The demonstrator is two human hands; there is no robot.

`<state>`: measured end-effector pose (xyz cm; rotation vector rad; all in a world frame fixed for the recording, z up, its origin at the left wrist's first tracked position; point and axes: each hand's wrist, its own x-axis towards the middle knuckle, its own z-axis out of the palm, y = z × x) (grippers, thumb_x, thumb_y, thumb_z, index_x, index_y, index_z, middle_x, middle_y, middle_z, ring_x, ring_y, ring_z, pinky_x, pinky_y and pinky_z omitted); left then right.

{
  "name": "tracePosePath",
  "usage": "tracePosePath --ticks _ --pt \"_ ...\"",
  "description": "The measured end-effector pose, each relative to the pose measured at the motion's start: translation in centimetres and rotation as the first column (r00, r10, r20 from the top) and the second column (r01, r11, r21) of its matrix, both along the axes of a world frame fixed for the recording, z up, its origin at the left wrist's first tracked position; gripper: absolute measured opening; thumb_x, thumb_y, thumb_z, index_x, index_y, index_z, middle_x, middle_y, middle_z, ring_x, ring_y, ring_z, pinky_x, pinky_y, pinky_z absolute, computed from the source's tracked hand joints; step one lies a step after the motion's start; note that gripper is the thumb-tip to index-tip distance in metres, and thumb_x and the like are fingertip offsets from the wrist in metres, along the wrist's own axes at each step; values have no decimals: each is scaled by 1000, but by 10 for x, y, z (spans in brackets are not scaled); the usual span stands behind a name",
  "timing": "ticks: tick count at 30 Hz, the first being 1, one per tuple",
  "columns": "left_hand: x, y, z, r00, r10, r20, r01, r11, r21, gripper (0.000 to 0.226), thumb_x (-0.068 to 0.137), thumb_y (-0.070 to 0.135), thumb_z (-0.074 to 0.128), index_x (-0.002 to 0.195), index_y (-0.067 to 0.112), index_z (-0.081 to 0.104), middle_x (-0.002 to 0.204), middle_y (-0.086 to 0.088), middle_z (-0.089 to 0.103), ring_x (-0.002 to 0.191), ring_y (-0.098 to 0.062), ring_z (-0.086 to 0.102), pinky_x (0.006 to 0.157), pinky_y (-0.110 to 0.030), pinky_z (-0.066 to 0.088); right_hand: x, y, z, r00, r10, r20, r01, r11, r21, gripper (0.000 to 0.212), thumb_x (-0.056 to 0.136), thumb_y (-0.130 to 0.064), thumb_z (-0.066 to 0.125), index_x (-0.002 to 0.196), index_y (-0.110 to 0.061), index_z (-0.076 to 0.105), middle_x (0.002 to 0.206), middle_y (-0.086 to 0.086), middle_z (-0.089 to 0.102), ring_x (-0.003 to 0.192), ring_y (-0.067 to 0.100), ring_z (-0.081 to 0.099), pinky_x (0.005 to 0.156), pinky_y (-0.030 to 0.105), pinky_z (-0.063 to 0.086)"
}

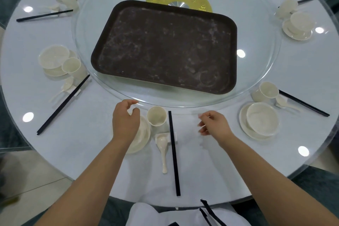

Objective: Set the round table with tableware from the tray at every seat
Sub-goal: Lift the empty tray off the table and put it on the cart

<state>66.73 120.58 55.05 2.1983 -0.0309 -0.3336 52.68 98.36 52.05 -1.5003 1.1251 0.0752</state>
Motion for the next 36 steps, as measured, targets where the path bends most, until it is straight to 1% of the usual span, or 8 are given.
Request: tracePosePath --ticks 6,9,15,18,21,28,32,36 --pt "28 -22 0 999 -9 -36 10 1000 20 19 97 18 51 112 29 55 118 10 53 108 -10 49 90 -26 41 20 -49 9 993 -113 28 116 960 -254 12 94 -24 55 86 -17 60 79 4 67 60 17 64 58 26 53" --pt "44 -37 -3 993 19 -113 -19 1000 3 26 96 18 51 121 23 55 116 7 54 103 -13 51 88 -27 41 29 -68 9 990 -135 27 134 899 -416 3 92 -24 57 91 -23 58 82 -6 62 72 11 61 71 26 49" --pt "88 -69 -11 951 147 -272 -189 973 -132 52 91 18 58 141 11 42 92 6 57 80 -11 54 80 -27 43 58 -101 12 971 -223 -82 137 807 -574 38 92 -26 62 127 -15 52 127 7 55 111 24 57 97 36 50" --pt "108 -76 -18 884 278 -376 -361 916 -173 66 87 14 62 144 0 33 124 -21 60 100 -29 61 97 -44 48 70 -114 10 971 -212 -110 123 839 -529 46 93 -26 60 134 -11 47 133 11 50 118 29 54 101 41 48" --pt "118 -81 -28 844 404 -352 -478 865 -153 71 83 14 64 145 7 28 134 -18 53 114 -32 60 101 -42 49 80 -127 4 969 -213 -125 139 889 -436 54 94 -27 57 142 -10 38 140 12 44 122 33 52 104 44 47" --pt "114 -99 -35 780 596 -191 -623 770 -140 76 77 13 67 143 13 29 130 -3 44 104 -21 60 95 -35 53 88 -148 -12 966 -221 -133 146 894 -423 39 94 -24 53 130 -12 49 124 8 57 105 28 61 94 40 52" --pt "122 -97 -40 696 637 -331 -706 692 -152 72 76 19 69 140 14 36 137 -8 46 104 -22 61 88 -33 56 87 -155 -22 957 -230 -176 120 868 -483 23 98 -30 49 114 -13 53 106 4 62 84 20 56 75 28 45" --pt "128 -96 -40 655 546 -522 -728 642 -240 39 87 6 60 125 6 53 117 -10 63 88 -16 66 70 -24 56 90 -159 -26 949 -225 -222 87 861 -501 25 99 -41 46 99 -15 47 94 3 59 81 22 56 71 31 40"
